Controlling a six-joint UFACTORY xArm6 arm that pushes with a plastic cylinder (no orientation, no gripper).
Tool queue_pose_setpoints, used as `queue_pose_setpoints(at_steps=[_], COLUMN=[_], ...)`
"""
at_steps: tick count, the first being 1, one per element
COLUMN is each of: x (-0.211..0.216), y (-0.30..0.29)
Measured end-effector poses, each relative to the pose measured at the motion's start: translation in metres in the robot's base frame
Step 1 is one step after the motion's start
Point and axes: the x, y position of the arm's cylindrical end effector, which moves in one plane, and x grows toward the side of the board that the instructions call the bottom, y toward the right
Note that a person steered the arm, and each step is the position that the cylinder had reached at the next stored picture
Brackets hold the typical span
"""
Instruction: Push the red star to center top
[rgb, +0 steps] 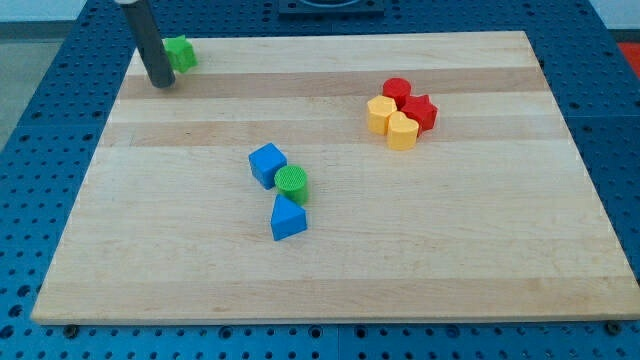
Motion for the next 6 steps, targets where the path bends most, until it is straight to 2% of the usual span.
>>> queue_pose_setpoints(at_steps=[1,3,6], x=[0.018,0.037,0.130], y=[0.012,0.094,0.179])
